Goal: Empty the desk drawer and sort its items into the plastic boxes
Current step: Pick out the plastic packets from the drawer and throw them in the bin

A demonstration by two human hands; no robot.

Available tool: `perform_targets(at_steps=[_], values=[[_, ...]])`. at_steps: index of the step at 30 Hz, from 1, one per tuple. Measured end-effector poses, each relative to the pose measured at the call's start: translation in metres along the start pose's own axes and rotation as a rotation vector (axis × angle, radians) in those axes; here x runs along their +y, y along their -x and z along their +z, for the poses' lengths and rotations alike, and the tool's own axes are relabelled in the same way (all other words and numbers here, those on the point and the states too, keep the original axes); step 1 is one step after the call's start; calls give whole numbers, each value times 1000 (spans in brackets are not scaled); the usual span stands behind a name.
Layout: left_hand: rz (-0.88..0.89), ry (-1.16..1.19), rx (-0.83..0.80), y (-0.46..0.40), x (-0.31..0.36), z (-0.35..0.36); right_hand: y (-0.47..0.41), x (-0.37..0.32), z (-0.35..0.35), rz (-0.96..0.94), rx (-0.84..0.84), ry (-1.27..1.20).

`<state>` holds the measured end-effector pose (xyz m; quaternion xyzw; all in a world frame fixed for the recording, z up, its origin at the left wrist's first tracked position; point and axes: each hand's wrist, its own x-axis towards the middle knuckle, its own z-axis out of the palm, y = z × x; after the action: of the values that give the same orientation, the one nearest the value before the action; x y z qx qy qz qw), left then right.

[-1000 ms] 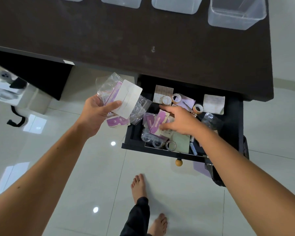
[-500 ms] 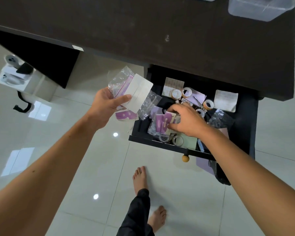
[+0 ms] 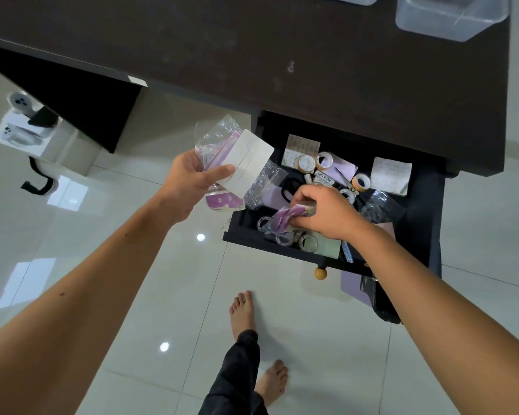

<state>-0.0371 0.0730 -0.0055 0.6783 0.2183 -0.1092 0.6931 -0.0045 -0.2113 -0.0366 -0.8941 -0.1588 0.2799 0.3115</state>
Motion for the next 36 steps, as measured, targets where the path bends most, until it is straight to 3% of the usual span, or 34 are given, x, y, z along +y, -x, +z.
perform_targets(at_steps=[4,14,23,31,36], values=[[3,-14,-11,0,0,2,15,-6,-17,29,-14,-116],[64,-10,-69,5,20,56,53,-8,-81,107,201,-506],[110,-46,13,0,13,101,83,9,-96,102,253,-745],[10,-22,-359,12,13,139,78,23,-80,256,502,-571],[14,-129,-387,16,14,163,74,17,-73,326,532,-496]])
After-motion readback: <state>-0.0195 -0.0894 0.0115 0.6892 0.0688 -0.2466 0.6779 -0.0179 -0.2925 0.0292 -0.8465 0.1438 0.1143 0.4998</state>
